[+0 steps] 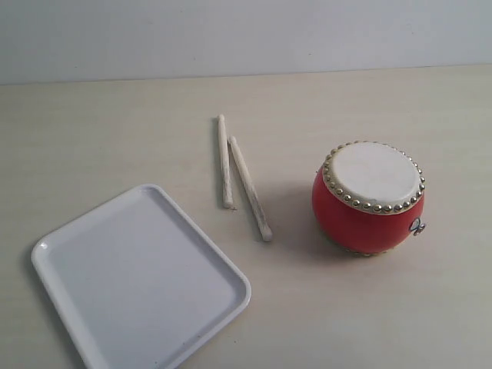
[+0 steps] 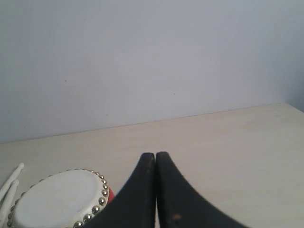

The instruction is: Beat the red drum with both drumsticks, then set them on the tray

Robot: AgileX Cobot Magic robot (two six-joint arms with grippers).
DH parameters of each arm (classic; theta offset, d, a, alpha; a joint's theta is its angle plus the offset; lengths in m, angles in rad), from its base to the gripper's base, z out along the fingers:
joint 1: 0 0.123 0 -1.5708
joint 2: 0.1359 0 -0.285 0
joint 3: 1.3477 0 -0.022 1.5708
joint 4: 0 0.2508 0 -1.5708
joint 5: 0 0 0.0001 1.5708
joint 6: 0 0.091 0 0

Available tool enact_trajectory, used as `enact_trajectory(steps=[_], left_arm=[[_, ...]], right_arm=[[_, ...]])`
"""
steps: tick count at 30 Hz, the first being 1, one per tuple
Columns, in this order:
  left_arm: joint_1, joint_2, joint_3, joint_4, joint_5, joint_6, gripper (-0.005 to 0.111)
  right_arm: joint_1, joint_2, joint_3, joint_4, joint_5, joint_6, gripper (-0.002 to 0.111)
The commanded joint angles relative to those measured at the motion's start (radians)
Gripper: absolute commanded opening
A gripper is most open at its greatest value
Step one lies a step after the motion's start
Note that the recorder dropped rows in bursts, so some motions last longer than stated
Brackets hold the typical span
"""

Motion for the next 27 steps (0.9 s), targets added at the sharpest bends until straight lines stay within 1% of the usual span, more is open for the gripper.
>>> enact_trajectory(steps=[1, 24, 27], left_arm=[[0.003, -0.005, 0.003, 0.001, -0.001, 0.005, 0.000], [0.003, -0.005, 0.003, 0.001, -0.001, 0.005, 0.000], [0.003, -0.006, 0.003, 0.001, -0.001, 0.035, 0.000]], right_arm=[[-0.004, -0.006, 0.004, -0.001, -0.004, -0.007, 0.000], [-0.004, -0.006, 0.004, -0.001, -0.004, -0.007, 0.000], [-0.004, -0.006, 0.004, -0.001, -0.004, -0.007, 0.000]])
